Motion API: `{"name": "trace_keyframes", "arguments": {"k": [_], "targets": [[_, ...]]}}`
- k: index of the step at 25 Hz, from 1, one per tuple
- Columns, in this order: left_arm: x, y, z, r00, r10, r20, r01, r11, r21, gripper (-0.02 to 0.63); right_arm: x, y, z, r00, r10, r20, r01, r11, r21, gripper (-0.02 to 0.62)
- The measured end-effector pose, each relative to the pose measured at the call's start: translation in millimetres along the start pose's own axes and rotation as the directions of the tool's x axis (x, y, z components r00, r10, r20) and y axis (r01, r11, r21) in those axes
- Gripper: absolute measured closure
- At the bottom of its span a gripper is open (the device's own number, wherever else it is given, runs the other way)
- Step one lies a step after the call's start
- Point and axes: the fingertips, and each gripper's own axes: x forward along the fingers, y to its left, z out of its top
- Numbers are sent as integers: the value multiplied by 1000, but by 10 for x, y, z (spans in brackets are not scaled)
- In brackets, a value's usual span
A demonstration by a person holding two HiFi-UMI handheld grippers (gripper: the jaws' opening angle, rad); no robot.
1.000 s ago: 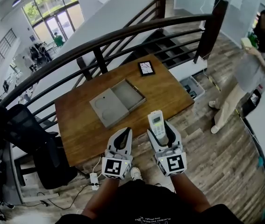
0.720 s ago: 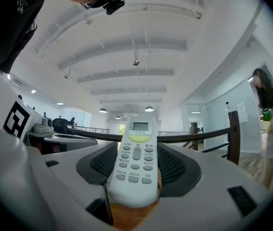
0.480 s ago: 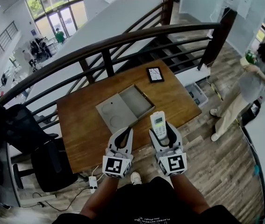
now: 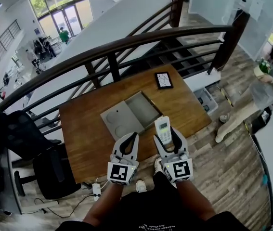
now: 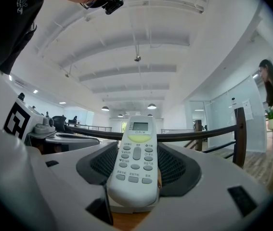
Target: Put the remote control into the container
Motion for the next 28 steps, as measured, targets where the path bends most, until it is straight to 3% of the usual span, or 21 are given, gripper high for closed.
{"name": "trace_keyframes", "arguments": {"k": [16, 28], "targets": [[899, 329, 113, 992, 123, -27, -122, 992, 29, 598, 928, -530, -47, 988, 153, 28, -154, 987, 42, 330], [1221, 724, 46, 961, 274, -42, -273, 962, 33, 598, 1550, -754, -173, 953, 302, 0, -302, 952, 55, 330]]}}
